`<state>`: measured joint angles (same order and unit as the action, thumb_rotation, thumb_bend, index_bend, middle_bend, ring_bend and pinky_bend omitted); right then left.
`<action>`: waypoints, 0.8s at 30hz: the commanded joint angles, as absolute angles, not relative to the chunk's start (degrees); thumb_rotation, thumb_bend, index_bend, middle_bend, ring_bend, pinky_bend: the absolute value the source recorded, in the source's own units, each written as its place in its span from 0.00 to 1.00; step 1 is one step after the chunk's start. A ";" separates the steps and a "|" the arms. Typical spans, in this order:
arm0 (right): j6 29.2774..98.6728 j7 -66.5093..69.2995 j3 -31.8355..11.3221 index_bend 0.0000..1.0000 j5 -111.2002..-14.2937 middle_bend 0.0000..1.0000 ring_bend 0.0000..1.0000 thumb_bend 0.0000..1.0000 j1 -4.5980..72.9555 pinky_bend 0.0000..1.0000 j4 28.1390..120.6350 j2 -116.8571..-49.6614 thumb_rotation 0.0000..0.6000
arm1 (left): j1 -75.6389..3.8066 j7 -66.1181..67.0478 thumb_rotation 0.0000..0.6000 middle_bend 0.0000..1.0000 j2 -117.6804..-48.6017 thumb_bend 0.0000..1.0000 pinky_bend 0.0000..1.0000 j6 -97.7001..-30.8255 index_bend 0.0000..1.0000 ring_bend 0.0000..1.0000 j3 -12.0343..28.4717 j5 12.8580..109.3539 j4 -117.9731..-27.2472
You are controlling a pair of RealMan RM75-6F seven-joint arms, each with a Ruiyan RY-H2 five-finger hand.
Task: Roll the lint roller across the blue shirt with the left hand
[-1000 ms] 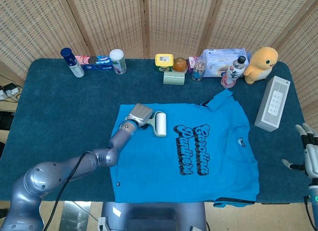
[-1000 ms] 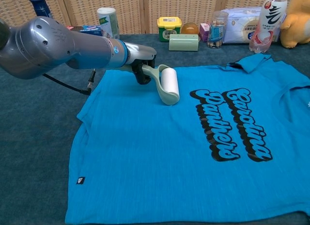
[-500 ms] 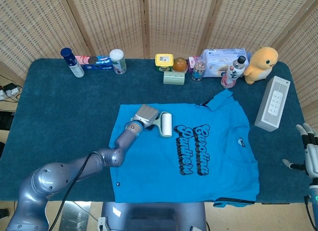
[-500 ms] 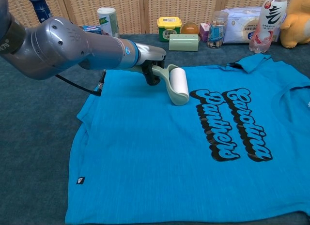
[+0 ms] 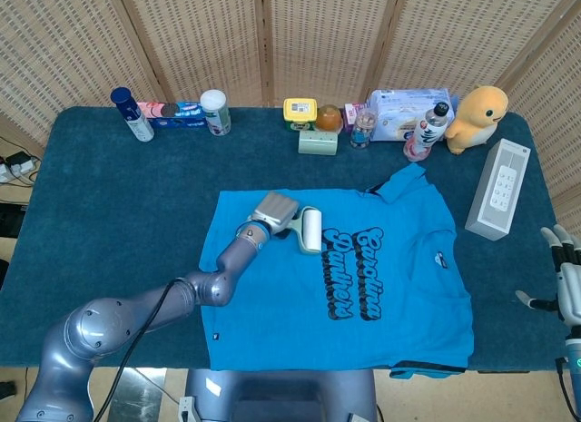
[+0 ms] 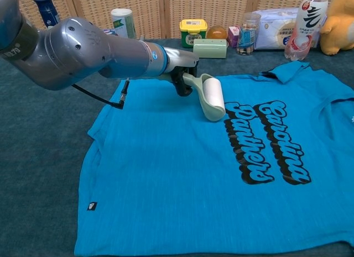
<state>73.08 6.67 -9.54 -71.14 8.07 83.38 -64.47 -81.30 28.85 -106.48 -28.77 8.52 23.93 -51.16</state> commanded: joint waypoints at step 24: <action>72.98 6.90 -9.52 0.03 -71.23 0.00 0.00 0.00 8.11 0.00 83.51 -64.31 1.00 | -84.69 30.26 1.00 0.92 -110.14 0.78 1.00 -23.08 1.00 0.92 6.42 18.94 -43.83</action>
<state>72.96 6.92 -9.53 -71.22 8.11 83.47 -64.33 -84.37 29.25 -110.56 -23.74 7.69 20.63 -43.72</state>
